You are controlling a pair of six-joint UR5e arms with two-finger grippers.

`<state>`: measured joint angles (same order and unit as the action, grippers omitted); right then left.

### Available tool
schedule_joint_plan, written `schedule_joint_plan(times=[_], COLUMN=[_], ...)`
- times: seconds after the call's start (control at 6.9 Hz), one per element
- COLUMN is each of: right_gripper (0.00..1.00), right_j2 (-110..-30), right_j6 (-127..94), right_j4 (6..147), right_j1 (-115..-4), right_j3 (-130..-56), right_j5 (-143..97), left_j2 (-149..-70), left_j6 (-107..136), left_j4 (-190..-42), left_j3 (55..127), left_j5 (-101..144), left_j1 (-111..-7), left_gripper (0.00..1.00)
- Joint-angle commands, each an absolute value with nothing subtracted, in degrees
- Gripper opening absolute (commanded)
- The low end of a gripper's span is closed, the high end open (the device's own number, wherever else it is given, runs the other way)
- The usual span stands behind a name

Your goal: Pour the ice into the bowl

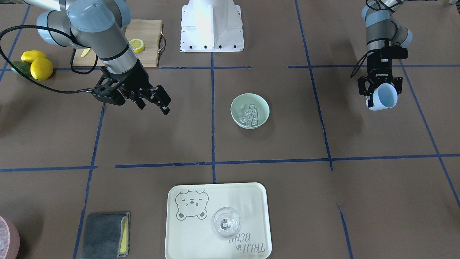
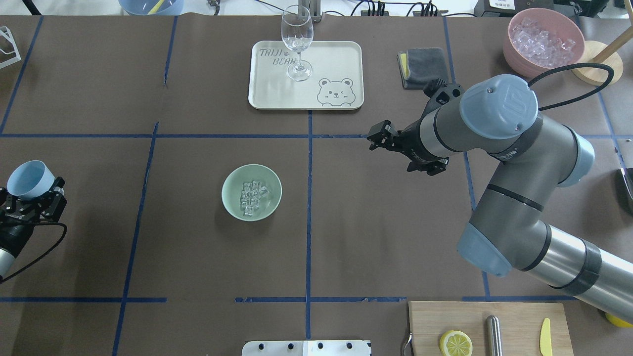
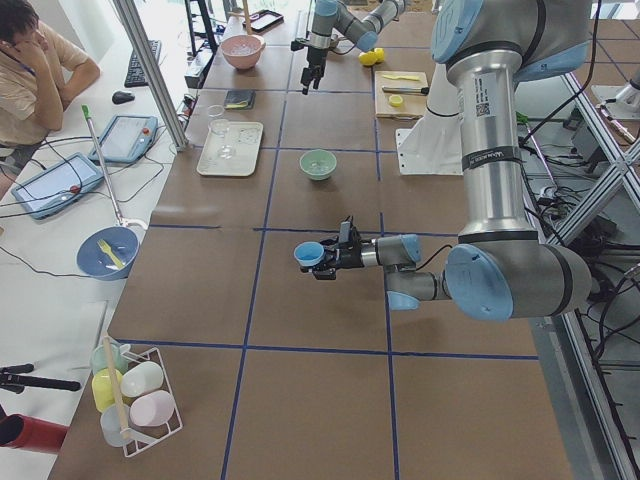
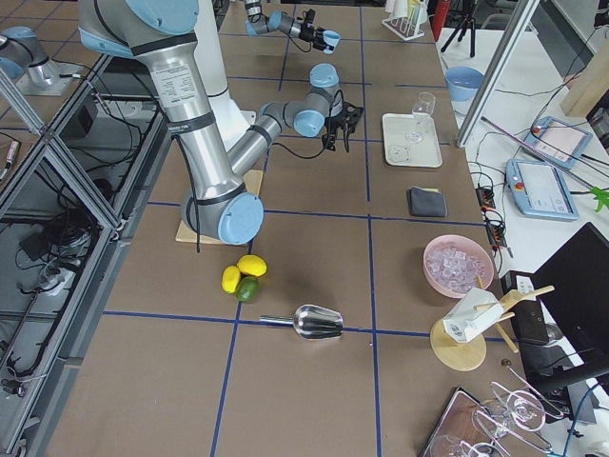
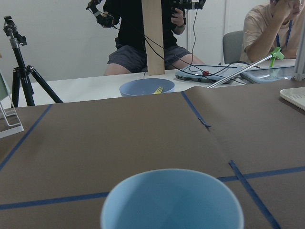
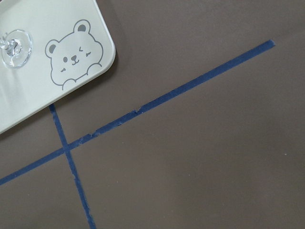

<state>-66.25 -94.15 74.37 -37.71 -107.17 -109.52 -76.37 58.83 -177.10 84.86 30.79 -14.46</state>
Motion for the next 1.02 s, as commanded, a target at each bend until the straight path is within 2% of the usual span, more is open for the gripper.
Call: schedule_joint_plan(times=[0.0,0.73,0.87], right_gripper=[1.0,1.0,1.0], right_j2=[-66.2,-66.5,-66.7], right_j6=[-94.2,-94.1,-94.1], right_j4=[74.4,74.4,74.5], right_j1=[-37.6,-38.2,-38.6], right_j3=[-107.1,-107.5,-107.8], right_j5=[-109.5,-109.4,-109.4], left_j2=[-79.1,-80.0,-80.0], left_j6=[59.1,62.8,63.0], left_j4=[-177.5,-177.6,-177.6], left_j3=[79.3,77.5,77.3], left_j5=[29.3,29.3,29.2], left_j1=[-14.4,-13.9,-13.8], left_gripper=[0.1,0.21,0.31])
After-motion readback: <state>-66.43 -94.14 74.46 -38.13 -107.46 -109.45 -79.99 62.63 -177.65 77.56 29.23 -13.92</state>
